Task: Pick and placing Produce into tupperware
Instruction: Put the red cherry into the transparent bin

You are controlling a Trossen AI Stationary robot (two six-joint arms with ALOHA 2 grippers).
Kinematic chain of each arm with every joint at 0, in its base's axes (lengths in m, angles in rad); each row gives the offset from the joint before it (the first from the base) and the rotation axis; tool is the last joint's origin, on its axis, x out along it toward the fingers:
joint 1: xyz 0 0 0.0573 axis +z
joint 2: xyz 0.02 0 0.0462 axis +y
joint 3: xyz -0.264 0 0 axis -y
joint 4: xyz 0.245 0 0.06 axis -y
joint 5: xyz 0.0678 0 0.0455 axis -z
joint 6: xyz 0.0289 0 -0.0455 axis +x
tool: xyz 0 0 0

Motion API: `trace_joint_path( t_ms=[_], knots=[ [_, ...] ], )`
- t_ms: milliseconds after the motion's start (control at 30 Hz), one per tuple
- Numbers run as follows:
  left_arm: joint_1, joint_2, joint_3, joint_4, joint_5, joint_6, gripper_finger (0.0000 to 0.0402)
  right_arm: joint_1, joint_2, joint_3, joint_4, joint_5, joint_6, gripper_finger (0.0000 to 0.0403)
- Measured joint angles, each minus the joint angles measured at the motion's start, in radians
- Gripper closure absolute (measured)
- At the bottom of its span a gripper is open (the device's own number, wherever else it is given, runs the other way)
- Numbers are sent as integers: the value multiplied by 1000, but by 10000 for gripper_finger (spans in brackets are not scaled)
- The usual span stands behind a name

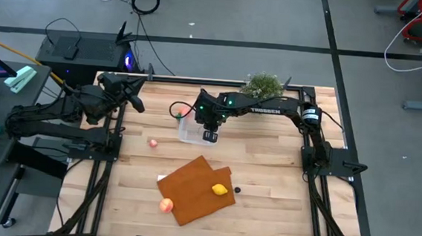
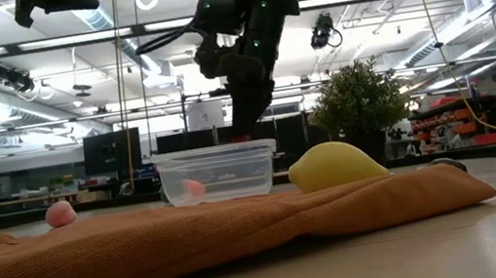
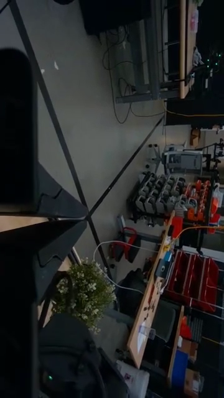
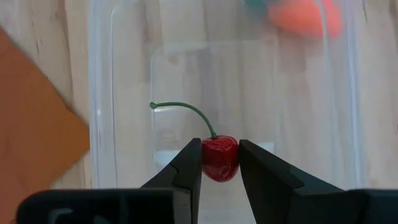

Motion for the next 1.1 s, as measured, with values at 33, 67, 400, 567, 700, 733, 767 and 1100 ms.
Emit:
trace_joint_path(
  t_ms=[33,67,400,567,700,733,767,1100],
  knots=[
    [0,0,0,0,0,0,377,0,5,0,4,-1,0,328],
    [0,0,0,0,0,0,375,0,8,1,7,-6,2,328],
    [0,0,0,-6,3,0,374,2,59,0,11,-24,2,328],
    [0,0,0,-7,8,0,381,2,74,0,16,-25,-2,328],
    [0,0,0,-7,8,0,379,2,98,0,15,-27,-2,328],
    [-1,0,0,-7,8,0,377,2,102,0,7,-28,-3,328],
    [0,0,0,-7,10,0,376,2,112,0,9,-28,-7,328],
    [0,0,0,-6,34,-1,374,2,121,1,16,-41,7,328]
  ],
)
